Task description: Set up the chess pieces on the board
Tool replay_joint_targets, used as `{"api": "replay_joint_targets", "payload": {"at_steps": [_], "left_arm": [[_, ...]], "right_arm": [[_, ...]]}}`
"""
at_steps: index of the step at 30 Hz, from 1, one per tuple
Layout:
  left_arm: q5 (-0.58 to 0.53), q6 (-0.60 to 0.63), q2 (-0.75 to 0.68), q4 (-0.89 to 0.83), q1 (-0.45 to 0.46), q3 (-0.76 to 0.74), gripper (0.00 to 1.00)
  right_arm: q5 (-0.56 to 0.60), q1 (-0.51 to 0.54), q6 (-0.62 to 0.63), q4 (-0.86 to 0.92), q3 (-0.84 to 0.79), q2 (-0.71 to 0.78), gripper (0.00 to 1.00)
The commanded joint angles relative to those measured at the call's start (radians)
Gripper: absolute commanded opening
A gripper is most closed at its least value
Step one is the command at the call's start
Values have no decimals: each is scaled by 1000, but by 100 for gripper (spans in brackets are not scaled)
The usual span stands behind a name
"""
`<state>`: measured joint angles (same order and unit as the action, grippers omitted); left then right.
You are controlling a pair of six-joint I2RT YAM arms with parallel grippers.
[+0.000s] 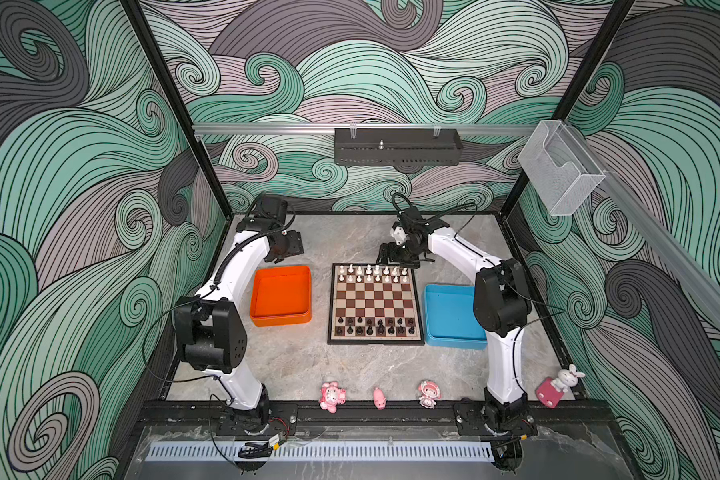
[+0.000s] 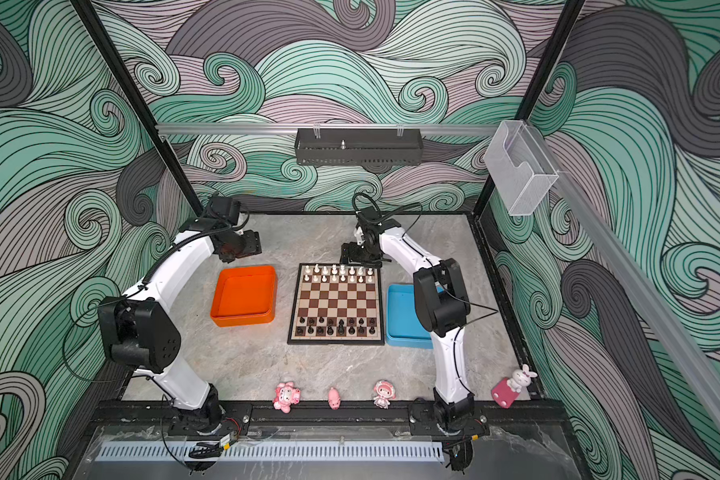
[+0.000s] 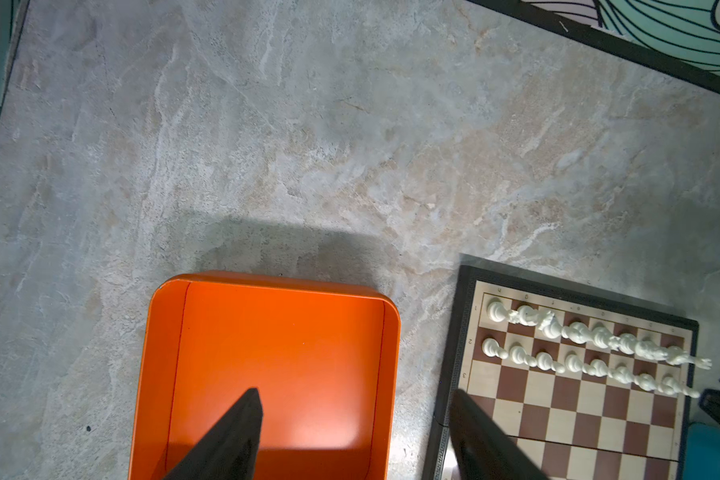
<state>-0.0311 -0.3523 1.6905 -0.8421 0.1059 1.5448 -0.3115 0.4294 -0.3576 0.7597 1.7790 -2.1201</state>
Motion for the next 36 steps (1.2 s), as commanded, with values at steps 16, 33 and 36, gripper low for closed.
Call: {"api": "replay_joint_targets", "payload": {"at_steps": [16, 33, 36], "left_arm": [[105, -13, 50, -26, -42, 42, 74], [111, -13, 59, -25, -43, 40, 74], [114, -13, 61, -26, -43, 40, 74]], "right_arm": [[-84, 9, -112, -11, 44, -83, 94], [-83, 9, -99, -19, 58, -80, 94], [-72, 9, -104, -13, 55, -58, 94]]}}
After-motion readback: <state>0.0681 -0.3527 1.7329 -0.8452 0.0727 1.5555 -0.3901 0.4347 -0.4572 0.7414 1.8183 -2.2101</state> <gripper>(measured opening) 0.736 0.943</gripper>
